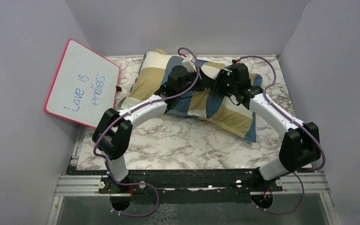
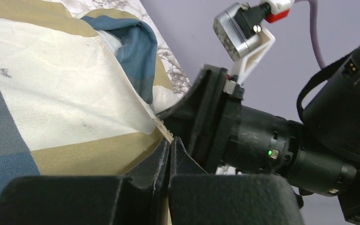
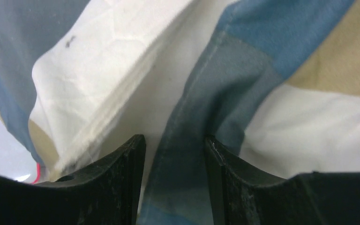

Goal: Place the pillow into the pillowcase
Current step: Stuff the pillow into the pillowcase.

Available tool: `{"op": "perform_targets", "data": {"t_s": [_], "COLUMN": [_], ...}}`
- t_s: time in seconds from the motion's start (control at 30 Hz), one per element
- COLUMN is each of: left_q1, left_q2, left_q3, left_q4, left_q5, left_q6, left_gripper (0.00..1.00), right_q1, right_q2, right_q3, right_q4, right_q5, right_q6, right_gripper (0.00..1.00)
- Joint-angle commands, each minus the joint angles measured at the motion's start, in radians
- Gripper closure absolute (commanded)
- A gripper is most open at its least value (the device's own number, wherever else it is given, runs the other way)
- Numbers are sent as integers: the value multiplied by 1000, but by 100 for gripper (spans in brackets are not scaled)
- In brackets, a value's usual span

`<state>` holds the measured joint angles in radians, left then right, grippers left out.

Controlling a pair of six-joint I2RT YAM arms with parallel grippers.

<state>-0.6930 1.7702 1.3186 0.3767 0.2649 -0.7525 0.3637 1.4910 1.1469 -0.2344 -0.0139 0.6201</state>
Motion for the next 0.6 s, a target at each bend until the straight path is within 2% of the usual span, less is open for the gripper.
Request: {"op": "perform_targets", "data": {"t_s": [0.0,0.03,0.1,0.17,0.23,0.33,0.4,0.47,0.57], "left_q1": [-4,-5,-5,-4,-4,-3,-3,-3,-3], "left_q2": [-56,-57,-57,-59,-61,-67,-69,-68,-59], "left_q3": [-19,-19,-19,-19,-21,-27,-29,-31,-27], "left_q4": [62,65,65,65,65,65,66,67,72], "left_q5": [5,5,6,1,-4,-12,-11,-10,-8], "left_q6": [-35,-36,-36,-36,-35,-33,-35,-37,-45], "left_gripper": [100,100,100,100,100,100,100,100,100], "right_q1": [26,34,47,49,48,47,40,40,40], "right_q2": [91,103,109,92,57,14,2,-23,-92], "right_q3": [96,103,106,102,91,92,95,70,-69], "right_q4": [-26,-24,-15,-13,-1,-9,-15,23,267], "right_q5": [90,99,125,167,234,402,459,411,117], "right_q6": [19,4,-28,-41,-57,-118,-144,-155,-175], "right_gripper": [46,47,55,70,82,88,96,100,100]}}
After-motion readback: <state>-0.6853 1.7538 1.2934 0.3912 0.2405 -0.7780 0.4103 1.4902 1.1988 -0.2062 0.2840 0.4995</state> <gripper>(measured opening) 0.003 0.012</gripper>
